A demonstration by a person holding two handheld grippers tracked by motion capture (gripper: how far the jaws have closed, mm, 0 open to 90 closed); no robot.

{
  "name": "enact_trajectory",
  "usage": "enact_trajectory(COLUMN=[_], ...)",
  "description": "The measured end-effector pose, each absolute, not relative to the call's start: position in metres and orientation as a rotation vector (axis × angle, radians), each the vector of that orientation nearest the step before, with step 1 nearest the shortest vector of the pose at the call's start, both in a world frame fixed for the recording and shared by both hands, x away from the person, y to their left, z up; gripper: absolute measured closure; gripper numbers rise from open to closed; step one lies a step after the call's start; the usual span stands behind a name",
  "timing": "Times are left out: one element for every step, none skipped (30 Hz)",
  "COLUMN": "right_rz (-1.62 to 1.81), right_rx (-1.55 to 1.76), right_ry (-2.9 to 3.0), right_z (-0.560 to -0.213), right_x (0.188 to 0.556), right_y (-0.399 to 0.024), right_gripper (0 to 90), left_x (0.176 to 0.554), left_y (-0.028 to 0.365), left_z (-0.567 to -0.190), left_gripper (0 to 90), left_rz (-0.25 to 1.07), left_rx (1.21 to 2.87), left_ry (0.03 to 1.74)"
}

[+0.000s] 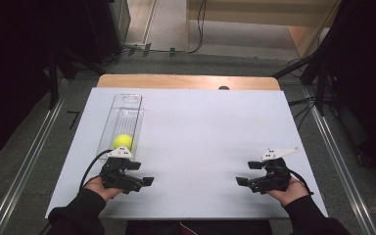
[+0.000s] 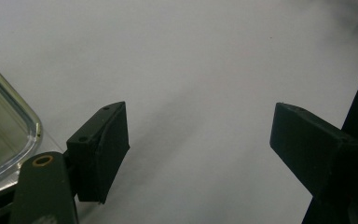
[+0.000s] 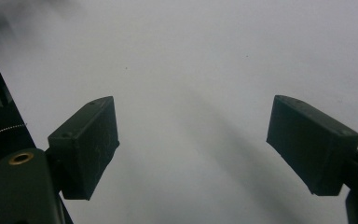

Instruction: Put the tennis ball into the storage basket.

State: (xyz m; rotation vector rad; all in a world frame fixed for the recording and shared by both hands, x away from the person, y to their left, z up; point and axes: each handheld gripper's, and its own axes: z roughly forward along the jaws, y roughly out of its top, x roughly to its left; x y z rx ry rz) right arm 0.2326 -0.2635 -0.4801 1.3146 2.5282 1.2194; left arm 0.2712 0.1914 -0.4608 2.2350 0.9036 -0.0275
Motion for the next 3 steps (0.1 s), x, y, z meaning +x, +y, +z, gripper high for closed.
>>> enact_trajectory(right_rz=[1.218, 1.219, 1.217], right_rx=[1.316, 1.317, 1.315], right_ry=[2.529, 2.53, 2.531], right_z=[-0.4801, -0.4802, -0.4804], right_x=[0.2326, 0.2326, 0.2327], right_y=[-0.2635, -0.2634, -0.2634], right_gripper=[14.6, 14.6, 14.6], left_x=[0.2713, 0.2714, 0.2714], left_y=[0.1913, 0.1908, 0.1906], left_z=[-0.4609, -0.4609, -0.4609], left_gripper=[20.1, 20.1, 20.1], left_rz=[-0.029, -0.026, -0.029], left_rx=[2.237, 2.241, 2.24], left_ry=[0.902, 0.901, 0.898])
